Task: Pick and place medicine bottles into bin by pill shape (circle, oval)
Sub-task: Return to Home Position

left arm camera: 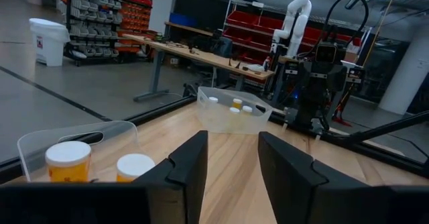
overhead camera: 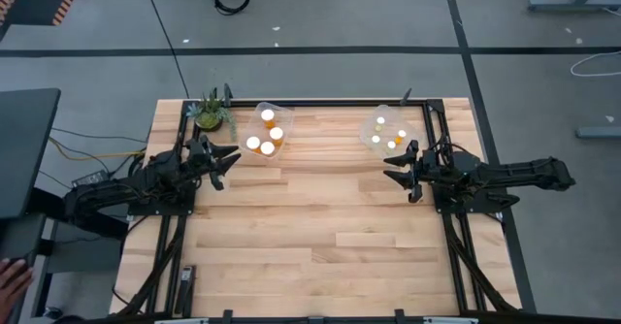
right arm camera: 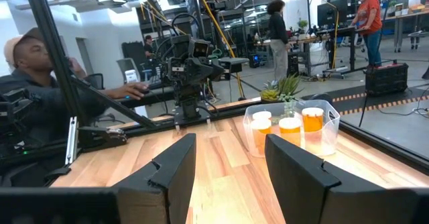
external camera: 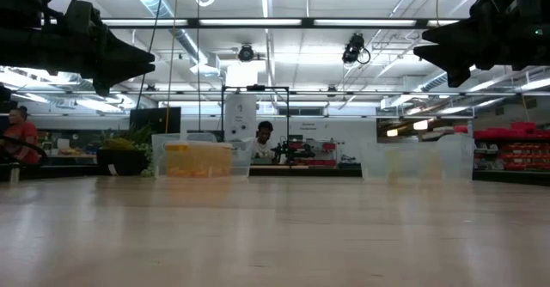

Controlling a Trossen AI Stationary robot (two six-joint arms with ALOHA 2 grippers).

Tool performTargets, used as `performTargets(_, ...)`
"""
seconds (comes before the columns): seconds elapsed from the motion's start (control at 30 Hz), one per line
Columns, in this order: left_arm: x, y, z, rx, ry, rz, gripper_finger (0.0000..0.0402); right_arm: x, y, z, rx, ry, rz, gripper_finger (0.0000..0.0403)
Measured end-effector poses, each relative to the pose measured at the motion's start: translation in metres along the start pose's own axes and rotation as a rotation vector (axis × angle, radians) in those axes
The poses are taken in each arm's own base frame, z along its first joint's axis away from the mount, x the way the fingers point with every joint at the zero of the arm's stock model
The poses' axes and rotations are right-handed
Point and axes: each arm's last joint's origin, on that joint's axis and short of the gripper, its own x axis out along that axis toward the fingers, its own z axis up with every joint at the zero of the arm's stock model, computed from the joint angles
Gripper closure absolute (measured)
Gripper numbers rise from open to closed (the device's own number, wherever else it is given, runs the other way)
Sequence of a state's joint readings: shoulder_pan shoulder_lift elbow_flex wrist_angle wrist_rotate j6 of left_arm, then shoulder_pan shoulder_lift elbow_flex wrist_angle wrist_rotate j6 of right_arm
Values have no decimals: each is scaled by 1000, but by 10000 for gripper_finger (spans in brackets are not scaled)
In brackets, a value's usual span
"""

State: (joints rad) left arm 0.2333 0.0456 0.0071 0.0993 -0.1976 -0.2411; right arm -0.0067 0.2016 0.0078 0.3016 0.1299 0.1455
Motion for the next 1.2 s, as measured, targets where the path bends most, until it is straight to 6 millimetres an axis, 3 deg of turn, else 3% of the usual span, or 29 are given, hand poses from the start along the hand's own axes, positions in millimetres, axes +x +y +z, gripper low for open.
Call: performTargets(1.2,0,0,0,0,0,0,250,0,0,0,0,0,0,217)
